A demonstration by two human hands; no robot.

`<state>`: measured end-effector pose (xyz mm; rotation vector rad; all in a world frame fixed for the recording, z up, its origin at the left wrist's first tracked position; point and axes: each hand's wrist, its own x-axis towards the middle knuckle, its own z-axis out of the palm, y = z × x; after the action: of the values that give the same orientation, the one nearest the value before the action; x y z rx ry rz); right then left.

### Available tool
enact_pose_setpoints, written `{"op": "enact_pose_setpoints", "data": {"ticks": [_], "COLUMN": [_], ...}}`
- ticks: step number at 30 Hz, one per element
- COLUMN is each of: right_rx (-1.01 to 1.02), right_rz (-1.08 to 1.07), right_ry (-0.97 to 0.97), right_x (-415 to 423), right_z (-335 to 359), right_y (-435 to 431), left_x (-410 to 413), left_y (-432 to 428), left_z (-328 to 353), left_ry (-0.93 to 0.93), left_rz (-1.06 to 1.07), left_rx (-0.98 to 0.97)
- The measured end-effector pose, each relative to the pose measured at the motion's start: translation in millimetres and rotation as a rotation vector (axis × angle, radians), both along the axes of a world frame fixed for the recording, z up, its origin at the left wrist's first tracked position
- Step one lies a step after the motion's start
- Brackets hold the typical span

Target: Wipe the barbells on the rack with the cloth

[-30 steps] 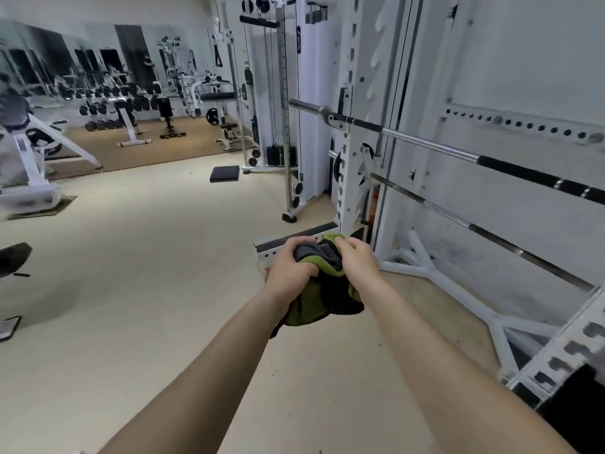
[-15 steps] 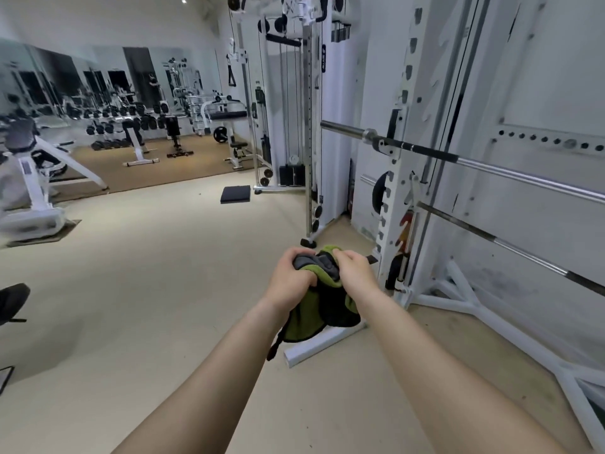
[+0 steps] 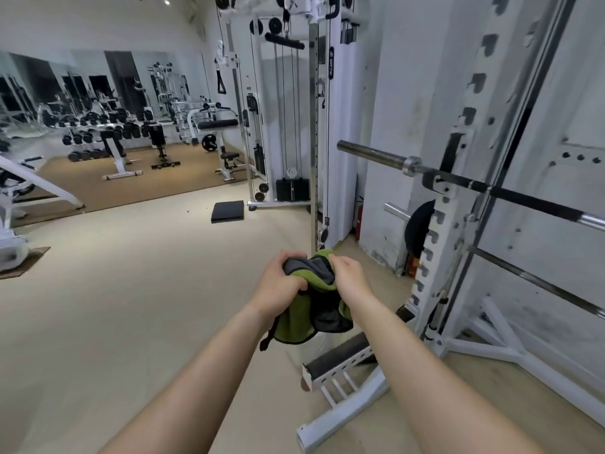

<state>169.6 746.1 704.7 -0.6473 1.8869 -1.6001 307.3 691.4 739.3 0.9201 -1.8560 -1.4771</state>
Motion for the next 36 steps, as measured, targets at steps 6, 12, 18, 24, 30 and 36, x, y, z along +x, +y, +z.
{"op": "enact_pose_setpoints", "data": {"ticks": [6,12,18,24,30,36], "right_rx": [-0.032,-0.137,-0.325,-0.495,-0.704,-0.721], "right_rz": [0.012,-0.171,-0.218,-0.263,-0.617,-0.789], "right_ry": [-0.132,-0.318,-0.514,-0.421,-0.474,-0.519], "right_x": [-18,-42,-86,-141,-234,-322], "right_z": [-26,-24,-17,-32,-33,-7], "right_y": [-137,-266,-341,-414,-461,-488], "left_x": [-24,-70,-133,-212,-316,-418], "left_y": [-157,-305,-405,-460,-506,-552], "left_z": [-18,-19,-14,-15,-7,11], "left_ry": [0.065,0.143,0.14,0.161,0.119,0.048], "left_rz": [0.013,-0.106,-0.225,-0.482,-0.829,-0.8], "left_rx": [0.065,0.119,0.225,0.298,0.439,-0.213]}}
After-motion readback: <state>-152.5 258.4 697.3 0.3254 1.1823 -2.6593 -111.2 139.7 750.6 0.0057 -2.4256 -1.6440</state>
